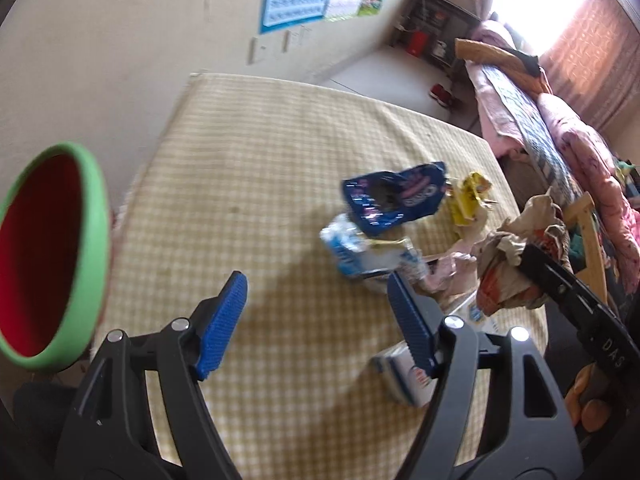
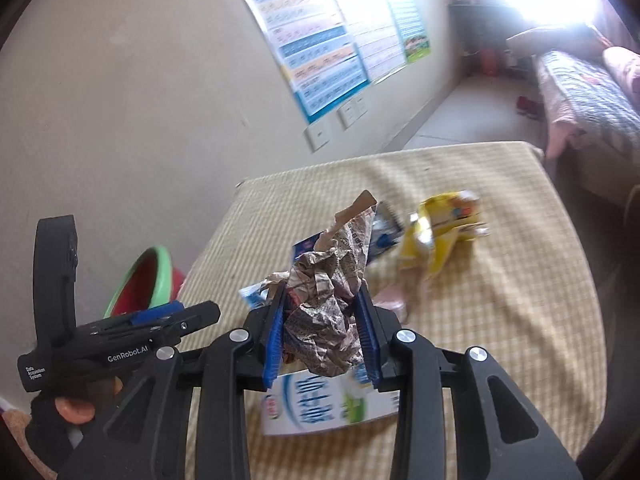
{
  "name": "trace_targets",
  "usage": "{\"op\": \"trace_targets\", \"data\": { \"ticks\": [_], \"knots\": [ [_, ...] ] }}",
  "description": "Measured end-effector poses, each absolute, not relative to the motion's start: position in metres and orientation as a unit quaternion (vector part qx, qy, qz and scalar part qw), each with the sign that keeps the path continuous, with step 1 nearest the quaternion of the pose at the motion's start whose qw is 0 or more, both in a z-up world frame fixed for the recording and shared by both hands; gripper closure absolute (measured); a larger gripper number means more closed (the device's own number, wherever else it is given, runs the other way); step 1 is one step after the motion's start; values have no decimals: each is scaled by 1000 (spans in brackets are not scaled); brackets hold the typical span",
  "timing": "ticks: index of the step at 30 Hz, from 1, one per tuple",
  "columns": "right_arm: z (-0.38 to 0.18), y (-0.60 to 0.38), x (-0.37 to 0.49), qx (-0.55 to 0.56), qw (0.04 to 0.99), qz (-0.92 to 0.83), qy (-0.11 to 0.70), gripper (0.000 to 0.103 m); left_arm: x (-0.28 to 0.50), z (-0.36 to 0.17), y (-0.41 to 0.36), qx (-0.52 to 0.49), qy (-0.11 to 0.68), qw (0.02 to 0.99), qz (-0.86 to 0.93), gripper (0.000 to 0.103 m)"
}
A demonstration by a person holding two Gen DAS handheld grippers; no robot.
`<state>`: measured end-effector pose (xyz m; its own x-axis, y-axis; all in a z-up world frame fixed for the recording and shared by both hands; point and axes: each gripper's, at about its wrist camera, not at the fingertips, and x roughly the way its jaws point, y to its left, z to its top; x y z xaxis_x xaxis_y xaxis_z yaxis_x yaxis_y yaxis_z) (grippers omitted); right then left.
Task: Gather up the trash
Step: 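Grasp the crumpled brown paper with the right gripper, then grasp the white-blue snack wrapper with the left gripper while the right holds the paper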
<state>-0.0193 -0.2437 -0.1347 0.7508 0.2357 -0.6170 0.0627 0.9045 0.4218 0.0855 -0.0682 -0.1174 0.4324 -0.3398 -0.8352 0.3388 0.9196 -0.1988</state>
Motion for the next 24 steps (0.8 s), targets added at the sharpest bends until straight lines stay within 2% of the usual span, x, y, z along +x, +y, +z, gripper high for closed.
{"op": "trace_targets", "data": {
  "ticks": [3, 15, 16, 18, 20, 24],
  "knots": [
    [-143, -260, -23, 236, 905, 35, 353, 71, 96, -126, -88, -4, 507, 838, -202, 29],
    [-146, -275, -24, 265, 897, 47, 351, 70, 120, -170, -133, 16, 562, 805, -187, 29],
    [-147, -274, -22, 265, 897, 48, 351, 70, 119, -171, -136, 22, 562, 805, -189, 32],
    [-146, -274, -22, 266, 897, 51, 350, 70, 116, -172, -141, 28, 561, 803, -197, 45],
    [-147, -273, -22, 266, 896, 53, 350, 70, 113, -172, -145, 30, 559, 804, -201, 66],
    [-147, -274, -22, 267, 897, 54, 349, 70, 107, -164, -144, 32, 546, 811, -210, 77]
  ]
}}
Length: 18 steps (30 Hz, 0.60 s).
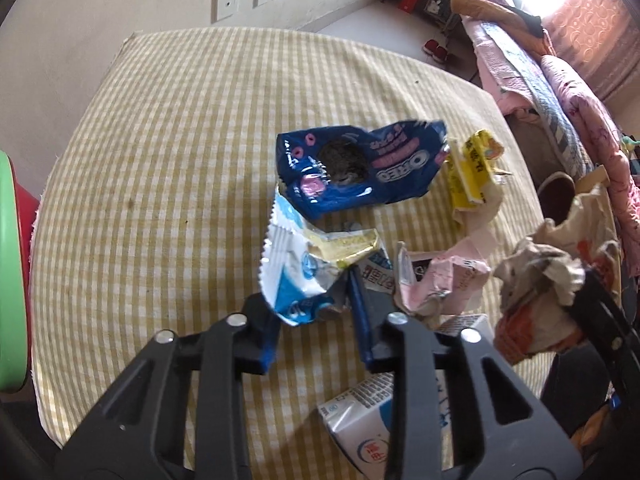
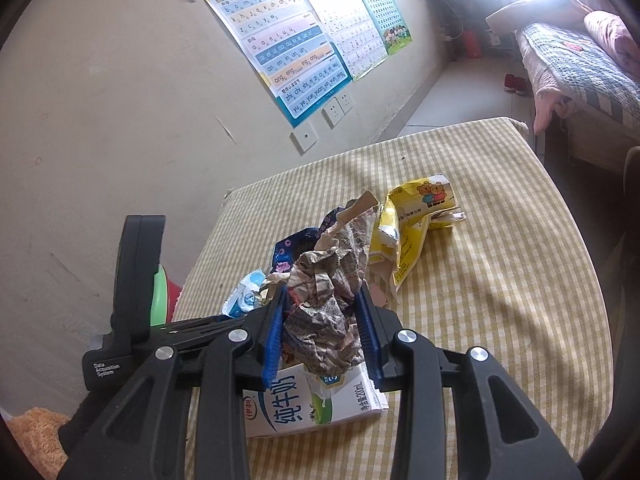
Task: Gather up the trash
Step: 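Grasp the white-blue snack wrapper with the left gripper while the right holds the paper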
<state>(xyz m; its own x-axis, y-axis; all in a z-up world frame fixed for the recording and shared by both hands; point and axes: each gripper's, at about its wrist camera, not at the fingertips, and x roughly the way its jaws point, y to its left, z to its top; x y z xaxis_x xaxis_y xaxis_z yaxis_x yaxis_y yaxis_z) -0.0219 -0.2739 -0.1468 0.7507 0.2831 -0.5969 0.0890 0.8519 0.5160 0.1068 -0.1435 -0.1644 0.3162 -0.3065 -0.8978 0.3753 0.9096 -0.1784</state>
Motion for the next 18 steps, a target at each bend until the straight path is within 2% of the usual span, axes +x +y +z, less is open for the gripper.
{"op": "trace_targets", "data": {
  "ticks": [4, 13, 16, 18],
  "knots": [
    [-147, -274, -22, 267, 897, 55, 349, 70, 101, -152, -139, 38, 529, 820, -214, 81],
    [-145, -270, -23, 268, 896, 60, 349, 69, 86, -146, -109, 27, 528, 822, -209, 81],
    [-145, -270, -22, 269, 895, 61, 350, 69, 85, -154, -102, 21, 541, 817, -199, 79],
    [-145, -269, -22, 268, 896, 62, 350, 69, 85, -157, -95, 9, 546, 815, -191, 74]
  ]
}}
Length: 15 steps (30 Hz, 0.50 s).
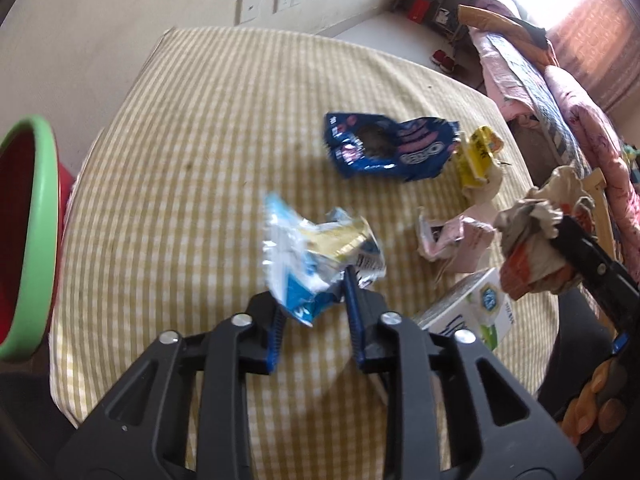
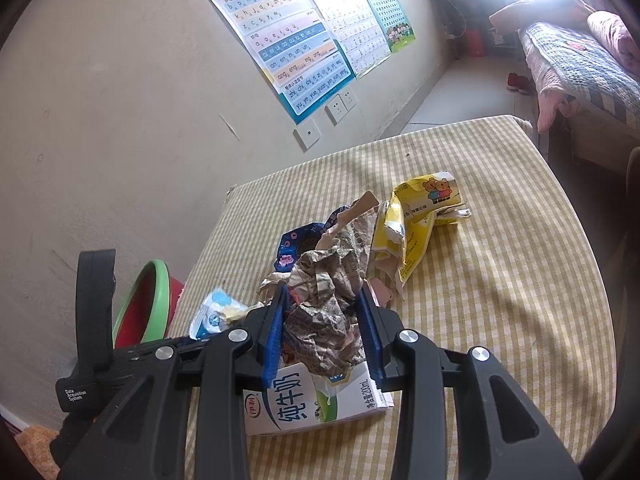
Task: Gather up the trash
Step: 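Grasp the white-blue snack wrapper with the left gripper while the right holds the paper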
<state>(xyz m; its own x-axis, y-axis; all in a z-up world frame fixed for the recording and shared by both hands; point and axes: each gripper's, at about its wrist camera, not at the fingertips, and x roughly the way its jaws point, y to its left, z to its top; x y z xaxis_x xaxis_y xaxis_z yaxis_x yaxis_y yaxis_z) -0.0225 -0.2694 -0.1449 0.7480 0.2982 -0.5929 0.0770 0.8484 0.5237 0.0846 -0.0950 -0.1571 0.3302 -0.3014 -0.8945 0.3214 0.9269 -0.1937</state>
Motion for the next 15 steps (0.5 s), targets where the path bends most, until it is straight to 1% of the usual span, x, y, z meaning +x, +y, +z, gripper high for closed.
{"op": "trace_targets", "data": {
  "ticks": [2, 5, 10, 15],
  "knots": [
    [-145, -270, -23, 269, 896, 62, 349, 69, 84, -156, -90, 3, 545, 818, -186, 63],
    [-146, -270, -23, 272, 895, 63, 348, 69, 86, -152, -89, 0, 538, 823, -182, 54],
    [-148, -269, -23, 273, 894, 65, 350, 68, 93, -152, -89, -8, 538, 825, -176, 47],
    [-149, -268, -22, 273, 893, 66, 352, 68, 104, -157, -94, -22, 548, 818, -175, 46]
  ]
}}
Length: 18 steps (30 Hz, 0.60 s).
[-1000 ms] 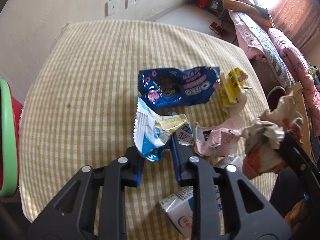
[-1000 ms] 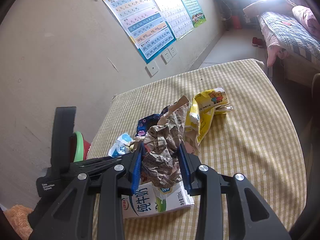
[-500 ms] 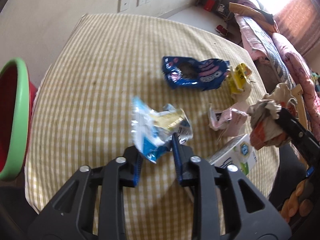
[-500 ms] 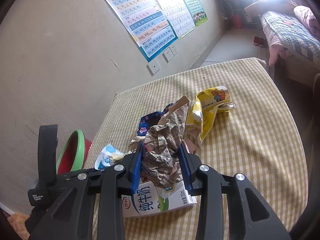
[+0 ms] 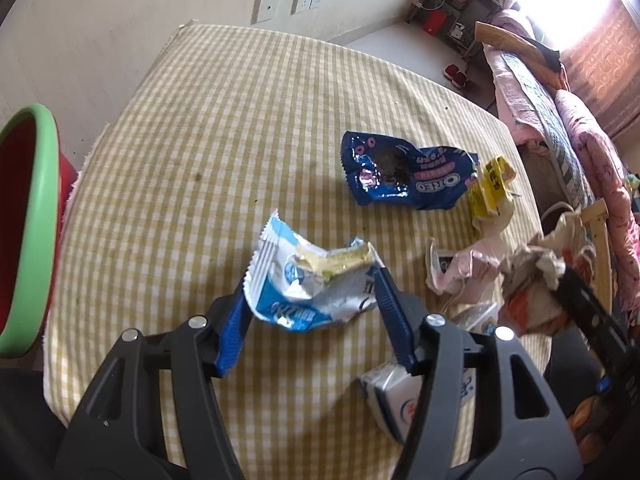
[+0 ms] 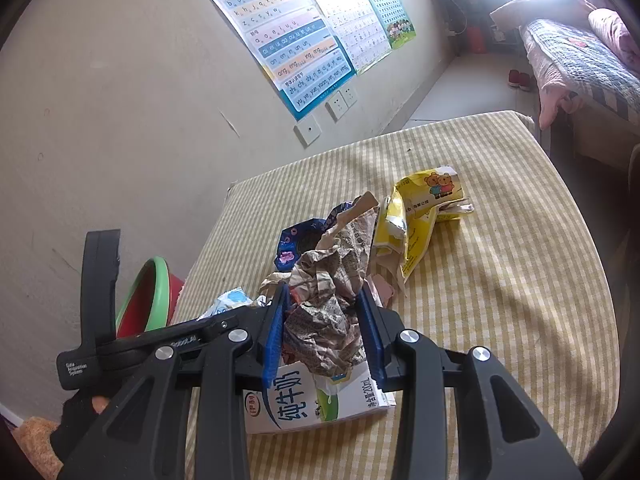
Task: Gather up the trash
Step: 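Grasp the white-blue snack wrapper with the left gripper while the right holds the paper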
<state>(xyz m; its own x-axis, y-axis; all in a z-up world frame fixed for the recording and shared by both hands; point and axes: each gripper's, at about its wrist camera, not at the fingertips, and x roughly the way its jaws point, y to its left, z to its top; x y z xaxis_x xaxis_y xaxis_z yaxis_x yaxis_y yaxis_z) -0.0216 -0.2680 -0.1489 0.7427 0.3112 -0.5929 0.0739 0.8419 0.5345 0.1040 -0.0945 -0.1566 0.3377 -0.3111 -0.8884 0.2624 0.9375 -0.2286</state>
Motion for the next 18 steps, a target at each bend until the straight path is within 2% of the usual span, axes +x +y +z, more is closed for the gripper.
{"op": "trace_targets", "data": {
  "ticks": [3, 5, 6, 7, 10, 18],
  "knots": [
    [-150, -268, -21, 274, 892, 67, 354, 68, 109, -162, -99, -21, 554, 813, -177, 47],
    [-150, -267, -21, 274, 892, 67, 354, 68, 108, -165, -102, -15, 556, 812, -179, 67],
    [-150, -267, -21, 274, 892, 67, 354, 68, 108, -165, -102, -15, 555, 812, -180, 70],
    [-150, -268, -21, 274, 892, 67, 354, 68, 107, -165, -100, -16, 553, 813, -183, 78],
    [-151, -267, -21, 273, 891, 67, 356, 68, 101, -160, -97, -11, 542, 819, -187, 87],
    [-149, -259, -21, 258, 895, 66, 359, 68, 75, -123, -80, -2, 488, 853, -184, 89]
  ]
}}
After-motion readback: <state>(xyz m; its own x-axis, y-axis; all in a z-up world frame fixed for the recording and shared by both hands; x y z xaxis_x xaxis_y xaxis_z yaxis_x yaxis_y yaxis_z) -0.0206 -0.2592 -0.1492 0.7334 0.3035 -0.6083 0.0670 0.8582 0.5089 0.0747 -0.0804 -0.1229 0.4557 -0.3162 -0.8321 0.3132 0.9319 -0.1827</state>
